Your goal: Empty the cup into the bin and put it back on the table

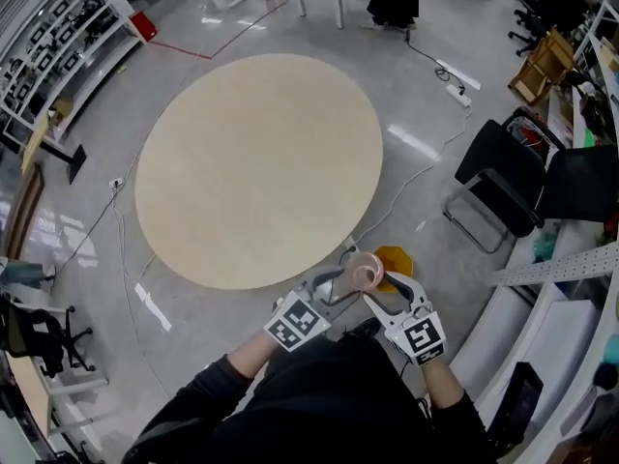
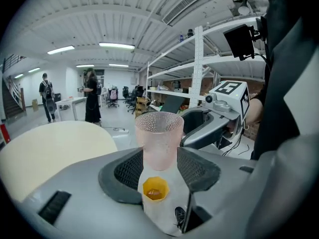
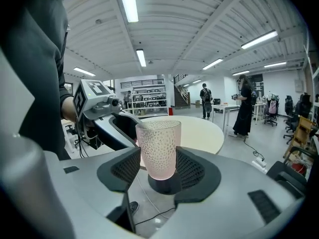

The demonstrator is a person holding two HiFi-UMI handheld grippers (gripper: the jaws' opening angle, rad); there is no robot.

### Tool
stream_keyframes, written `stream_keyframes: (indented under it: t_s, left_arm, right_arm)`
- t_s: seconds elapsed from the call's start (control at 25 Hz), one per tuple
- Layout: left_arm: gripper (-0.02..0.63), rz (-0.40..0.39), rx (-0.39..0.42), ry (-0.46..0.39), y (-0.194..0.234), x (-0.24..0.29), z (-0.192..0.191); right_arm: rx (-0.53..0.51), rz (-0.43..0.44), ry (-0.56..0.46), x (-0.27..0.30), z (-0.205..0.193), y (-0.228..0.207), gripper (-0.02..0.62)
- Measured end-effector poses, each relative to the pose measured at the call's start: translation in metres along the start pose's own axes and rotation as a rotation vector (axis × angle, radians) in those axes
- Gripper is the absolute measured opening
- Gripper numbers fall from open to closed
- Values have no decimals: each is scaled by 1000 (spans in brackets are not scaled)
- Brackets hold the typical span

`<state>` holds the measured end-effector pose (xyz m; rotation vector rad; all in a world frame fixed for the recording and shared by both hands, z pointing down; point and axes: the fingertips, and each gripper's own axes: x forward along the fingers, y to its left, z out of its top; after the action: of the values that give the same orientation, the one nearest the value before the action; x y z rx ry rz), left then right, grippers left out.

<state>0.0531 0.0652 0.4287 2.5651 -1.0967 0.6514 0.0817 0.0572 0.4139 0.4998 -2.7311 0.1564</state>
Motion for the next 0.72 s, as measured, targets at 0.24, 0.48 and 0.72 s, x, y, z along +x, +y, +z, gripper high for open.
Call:
stream_keyframes:
  t_s: [0.24, 0.48, 0.72]
  left_arm:
    - [224, 64, -42, -25, 50, -58, -28]
    - [224, 99, -82, 2, 109, -112, -72]
    - [224, 137, -84, 6, 161, -165, -108]
  right_arm:
    - [-63, 65, 37, 67, 26, 41, 230]
    - [-83, 112, 76, 145, 45, 79, 230]
    - [-103, 158, 98, 217, 61, 118, 230]
